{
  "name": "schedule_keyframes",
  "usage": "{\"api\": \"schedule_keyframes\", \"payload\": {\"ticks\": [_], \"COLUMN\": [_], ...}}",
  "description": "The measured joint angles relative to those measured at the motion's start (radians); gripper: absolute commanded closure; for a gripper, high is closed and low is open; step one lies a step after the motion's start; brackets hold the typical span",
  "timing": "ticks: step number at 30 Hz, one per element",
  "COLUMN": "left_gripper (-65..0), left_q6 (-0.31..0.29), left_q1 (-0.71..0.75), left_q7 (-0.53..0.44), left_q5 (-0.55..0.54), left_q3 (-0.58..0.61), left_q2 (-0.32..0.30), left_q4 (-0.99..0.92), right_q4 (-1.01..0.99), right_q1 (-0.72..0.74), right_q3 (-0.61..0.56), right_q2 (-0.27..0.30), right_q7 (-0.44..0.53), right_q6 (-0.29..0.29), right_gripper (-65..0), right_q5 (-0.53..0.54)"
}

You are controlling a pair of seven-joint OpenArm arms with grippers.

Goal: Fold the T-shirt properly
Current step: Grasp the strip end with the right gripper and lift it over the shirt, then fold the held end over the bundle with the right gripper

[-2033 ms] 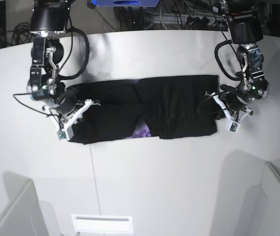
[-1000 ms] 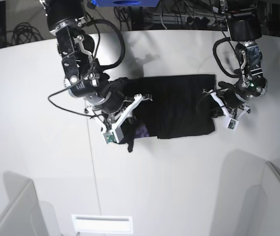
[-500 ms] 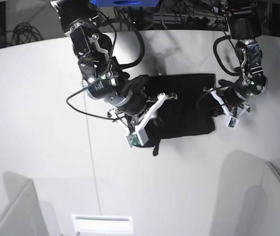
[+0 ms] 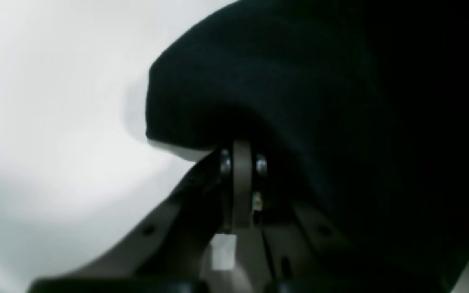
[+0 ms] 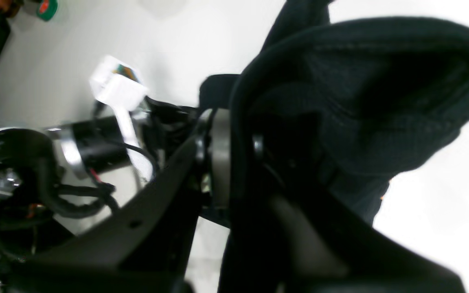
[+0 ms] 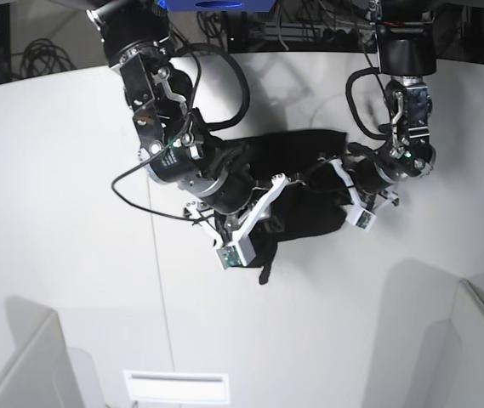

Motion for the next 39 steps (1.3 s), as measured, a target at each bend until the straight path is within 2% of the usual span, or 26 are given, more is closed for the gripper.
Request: {"api": "schedule_keyframes", "payload": {"ticks": [7,12,14,17,20,24,31,35,39], "left_gripper": [0.0,0.0,0.0,0.0,0.0,0.0,0.0,0.0,0.0], "left_q6": [-0.008,-0.008,-0.008,-0.008,-0.015,-0.018,-0.015,-0.013,-0.007], "left_q1": [-0.033,-0.036,-0.035,-0.035,-0.035,-0.032,0.016,0.082,0.134], "left_q7": [0.03,0.035,0.035,0.035,0.039,0.039,0.05,0.067,0.1], "left_q5": [0.02,0.019,0.019,0.019,0.019,0.007,0.023,0.031,0.05], "left_q3": [0.003,0.002,-0.001,-0.003,-0.003,-0.003,-0.211,-0.262,-0.319], "left_q2": [0.013,0.013,0.013,0.01,-0.006,-0.039,-0.058,-0.082,-0.069], "left_q4": [-0.008,-0.008,-0.008,-0.005,-0.004,-0.002,0.01,0.075,0.142], "right_q4": [-0.059,-0.094,-0.093,-0.094,-0.142,-0.212,-0.266,-0.264,-0.264], "right_q1": [0.008,0.004,0.005,0.007,0.025,0.034,0.029,0.031,0.032], "right_q3": [-0.003,-0.007,-0.036,-0.079,-0.116,-0.179,-0.198,-0.198,-0.198], "right_q2": [-0.006,-0.011,-0.014,-0.02,-0.021,-0.014,-0.019,-0.019,-0.031], "right_q7": [0.069,0.081,0.119,0.119,0.141,0.2,0.255,0.264,0.265], "right_q6": [0.0,-0.001,-0.001,-0.005,-0.072,-0.109,-0.106,-0.106,-0.106], "right_gripper": [0.0,0.0,0.0,0.0,0.0,0.0,0.0,0.0,0.0], "right_q5": [0.002,-0.003,-0.009,0.001,0.009,0.0,0.008,0.006,0.006]}}
